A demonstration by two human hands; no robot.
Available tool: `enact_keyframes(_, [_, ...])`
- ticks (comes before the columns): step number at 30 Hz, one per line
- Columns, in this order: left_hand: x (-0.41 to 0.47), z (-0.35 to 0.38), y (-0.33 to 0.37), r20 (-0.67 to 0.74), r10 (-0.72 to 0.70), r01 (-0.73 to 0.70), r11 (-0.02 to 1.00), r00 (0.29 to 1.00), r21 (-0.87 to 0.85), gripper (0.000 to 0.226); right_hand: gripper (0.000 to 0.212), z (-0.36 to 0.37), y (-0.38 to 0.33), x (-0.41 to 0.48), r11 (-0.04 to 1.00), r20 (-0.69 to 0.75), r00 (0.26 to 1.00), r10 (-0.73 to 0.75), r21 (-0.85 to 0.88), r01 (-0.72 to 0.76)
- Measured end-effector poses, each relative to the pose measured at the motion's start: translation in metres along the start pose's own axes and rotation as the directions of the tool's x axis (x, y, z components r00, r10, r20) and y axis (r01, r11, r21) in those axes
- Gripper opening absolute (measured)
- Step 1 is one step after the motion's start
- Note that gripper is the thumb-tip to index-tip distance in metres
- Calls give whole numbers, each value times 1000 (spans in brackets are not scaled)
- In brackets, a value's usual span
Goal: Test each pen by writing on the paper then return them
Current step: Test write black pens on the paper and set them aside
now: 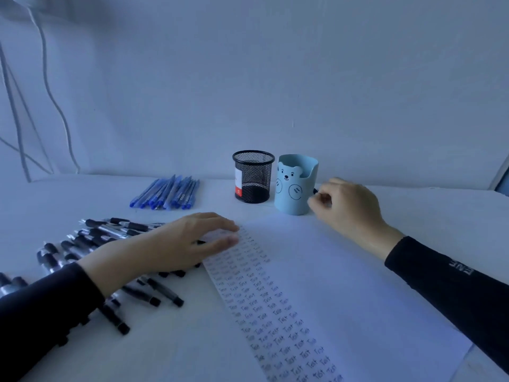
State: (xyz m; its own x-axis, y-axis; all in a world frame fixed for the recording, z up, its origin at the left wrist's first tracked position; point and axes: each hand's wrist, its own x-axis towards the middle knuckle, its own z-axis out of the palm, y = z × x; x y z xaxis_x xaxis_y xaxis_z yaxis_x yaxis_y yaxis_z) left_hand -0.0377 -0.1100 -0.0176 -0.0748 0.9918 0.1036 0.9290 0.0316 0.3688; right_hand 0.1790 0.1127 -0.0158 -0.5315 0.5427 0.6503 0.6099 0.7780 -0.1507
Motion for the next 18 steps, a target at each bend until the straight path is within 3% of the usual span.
enact_keyframes(2, [0,-7,-2,-54,-45,44,999,998,-29,51,25,-1,-23,-7,989,-3,998,-61,136,61])
enact_keyframes(5, [-3,-25,-15,-162,-63,73,996,985,59,31,25,2,-43,-21,924,-19,976,-215,318,210])
enact_keyframes(8, [-9,-43,-28,-162,-131,138,990,978,31,8,22,10,-40,-27,875,-31,952,-304,385,292])
enact_keyframes(12, [-14,-52,-38,-89,-191,186,980,977,-67,11,21,17,-32,-28,858,-2,960,-279,449,250])
enact_keyframes(18, [-10,-47,-43,-73,-138,142,988,988,54,10,20,16,-31,-28,859,11,955,-298,440,263])
